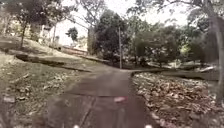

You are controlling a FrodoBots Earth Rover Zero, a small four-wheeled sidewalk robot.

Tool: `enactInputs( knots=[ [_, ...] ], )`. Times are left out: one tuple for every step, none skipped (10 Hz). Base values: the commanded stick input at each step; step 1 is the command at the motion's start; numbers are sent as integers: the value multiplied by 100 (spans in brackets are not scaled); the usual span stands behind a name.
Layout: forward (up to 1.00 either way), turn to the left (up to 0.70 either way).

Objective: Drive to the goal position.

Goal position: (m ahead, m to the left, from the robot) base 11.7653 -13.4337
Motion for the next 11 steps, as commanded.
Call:
enactInputs(
  knots=[
    [100,0],
    [100,0],
    [100,0],
    [100,0],
    [100,0],
    [100,0],
    [100,0],
    [100,0],
    [100,0],
    [100,0],
    [100,0]
  ],
)
